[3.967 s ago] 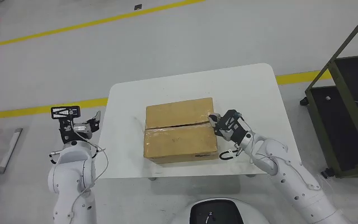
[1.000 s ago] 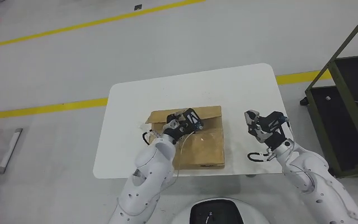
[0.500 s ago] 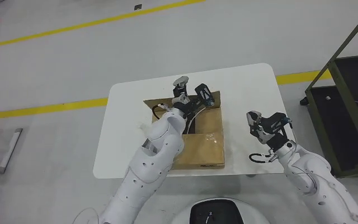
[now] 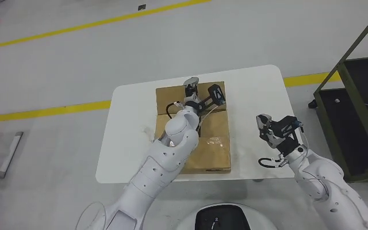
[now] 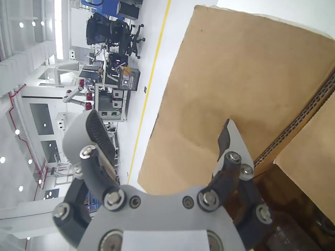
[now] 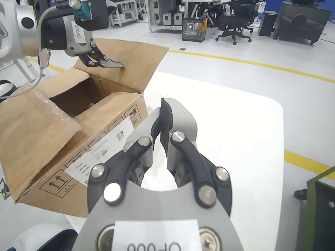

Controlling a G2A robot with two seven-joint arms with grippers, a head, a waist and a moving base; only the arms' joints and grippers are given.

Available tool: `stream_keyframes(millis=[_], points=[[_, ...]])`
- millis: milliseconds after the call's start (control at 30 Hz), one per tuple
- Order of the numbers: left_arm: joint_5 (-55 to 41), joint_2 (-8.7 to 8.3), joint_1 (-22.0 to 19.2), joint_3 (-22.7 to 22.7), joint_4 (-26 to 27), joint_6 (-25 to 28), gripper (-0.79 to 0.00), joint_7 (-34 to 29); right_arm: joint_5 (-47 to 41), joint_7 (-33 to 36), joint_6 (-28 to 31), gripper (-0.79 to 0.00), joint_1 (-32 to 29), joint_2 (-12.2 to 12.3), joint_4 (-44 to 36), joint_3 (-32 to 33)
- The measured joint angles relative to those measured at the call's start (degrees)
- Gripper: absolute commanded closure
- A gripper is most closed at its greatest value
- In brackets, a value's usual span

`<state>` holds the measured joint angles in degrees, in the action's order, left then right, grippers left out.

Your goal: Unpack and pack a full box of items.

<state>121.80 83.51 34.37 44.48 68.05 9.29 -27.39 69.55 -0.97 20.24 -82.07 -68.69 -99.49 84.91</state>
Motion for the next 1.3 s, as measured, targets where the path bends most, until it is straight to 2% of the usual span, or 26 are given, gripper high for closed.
stream_keyframes(millis=[133, 267, 433, 633, 767, 900, 933, 967, 1000, 1100, 1300], points=[[-0.8, 0.45, 0.3, 0.4, -0.6, -0.3, -0.785, 0.2, -0.2, 0.1, 0.0, 0.0, -0.2, 0.1, -0.1, 0.3], [-2.5, 0.41, 2.1, 2.3, 2.5, -0.5, -0.785, -0.2, -1.1, 0.2, 0.5, 0.0, -0.2, 0.1, -0.3, 0.4], [-4.7, -0.74, 6.6, 7.4, 11.3, 1.7, -0.785, -0.9, -6.5, 1.3, 4.9, 0.0, 0.3, 0.3, -0.9, 1.4], [-13.9, -2.34, 15.4, 16.2, 24.7, 7.5, -0.785, -4.6, -16.0, 5.8, 17.6, 0.0, 2.0, 1.1, -0.6, 3.1], [-22.6, -3.4, 21.8, 21.9, 32.9, 14.8, -0.785, -6.6, -19.6, 13.2, 26.2, 0.0, 4.6, 1.9, 1.2, 3.0], [-28.8, -4.41, 28.2, 27.2, 40.3, 20.1, -0.785, -10.4, -20.0, 18.1, 27.6, 0.0, 6.8, 2.2, 2.9, 1.5], [-30.0, -4.59, 29.5, 28.4, 41.8, 20.4, -0.785, -11.4, -20.2, 18.5, 28.1, -0.046, 7.2, 2.2, 3.2, 1.0], [-31.2, -4.75, 30.8, 29.5, 43.2, 20.6, -0.785, -12.1, -20.7, 18.9, 28.6, -0.517, 7.5, 2.3, 3.5, 0.5], [-32.6, -4.94, 32.2, 30.9, 44.9, 20.9, -0.785, -13.0, -21.6, 19.1, 29.0, -0.785, 7.9, 2.3, 3.8, 0.0], [-35.7, -5.32, 34.9, 33.6, 47.4, 21.0, -0.785, -13.7, -22.2, 19.1, 29.2, -0.785, 8.1, 2.3, 4.0, -0.4], [-36.0, -5.36, 35.1, 33.9, 47.6, 21.2, -0.785, -13.6, -22.1, 19.1, 29.1, -0.785, 8.1, 2.3, 4.0, -0.3]])
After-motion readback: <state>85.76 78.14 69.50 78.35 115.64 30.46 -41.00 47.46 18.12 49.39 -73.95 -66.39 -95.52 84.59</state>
